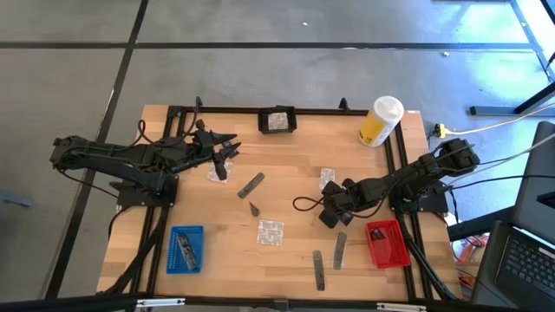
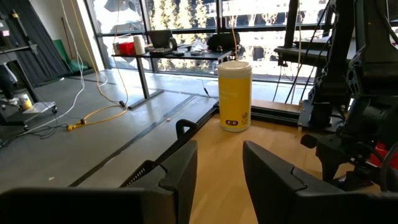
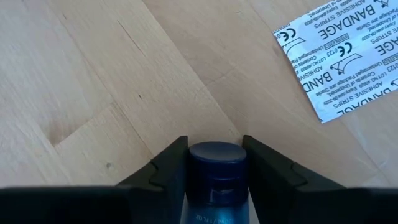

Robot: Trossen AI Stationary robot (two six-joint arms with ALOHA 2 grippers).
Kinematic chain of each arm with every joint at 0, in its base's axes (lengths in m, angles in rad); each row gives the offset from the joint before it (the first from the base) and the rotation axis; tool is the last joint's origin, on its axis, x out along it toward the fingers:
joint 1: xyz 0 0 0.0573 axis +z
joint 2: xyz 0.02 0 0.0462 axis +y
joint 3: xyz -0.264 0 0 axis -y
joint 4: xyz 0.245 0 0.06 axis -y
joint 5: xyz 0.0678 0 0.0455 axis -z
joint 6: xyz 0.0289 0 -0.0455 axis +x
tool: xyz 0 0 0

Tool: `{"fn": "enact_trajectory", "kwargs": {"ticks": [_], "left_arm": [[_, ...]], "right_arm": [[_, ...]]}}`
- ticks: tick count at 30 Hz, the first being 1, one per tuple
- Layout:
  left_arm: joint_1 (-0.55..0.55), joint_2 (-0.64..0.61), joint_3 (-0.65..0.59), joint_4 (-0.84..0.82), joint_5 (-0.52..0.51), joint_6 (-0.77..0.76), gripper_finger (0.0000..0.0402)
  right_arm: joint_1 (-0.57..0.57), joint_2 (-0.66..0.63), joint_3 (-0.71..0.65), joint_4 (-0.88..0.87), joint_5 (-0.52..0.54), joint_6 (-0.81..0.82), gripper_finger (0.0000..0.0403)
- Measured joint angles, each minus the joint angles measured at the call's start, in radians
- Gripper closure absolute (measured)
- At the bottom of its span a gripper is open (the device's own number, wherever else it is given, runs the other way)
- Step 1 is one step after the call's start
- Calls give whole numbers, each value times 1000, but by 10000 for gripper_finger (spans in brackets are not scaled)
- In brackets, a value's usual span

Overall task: Pick & Place Travel size toiletries
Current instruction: Put the blue shave butter into the red bin

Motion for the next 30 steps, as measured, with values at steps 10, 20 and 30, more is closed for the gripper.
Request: {"fn": "enact_trajectory", "kwargs": {"ticks": [10,20,30], "left_arm": [[0,0,0,0,0,0,279],[0,0,0,0,0,0,279],[0,0,0,0,0,0,279]], "right_arm": [[2,3,17,-27,-4,0,264],[30,8,83,-150,-23,20,265],[56,5,86,-142,0,66,262]]}}
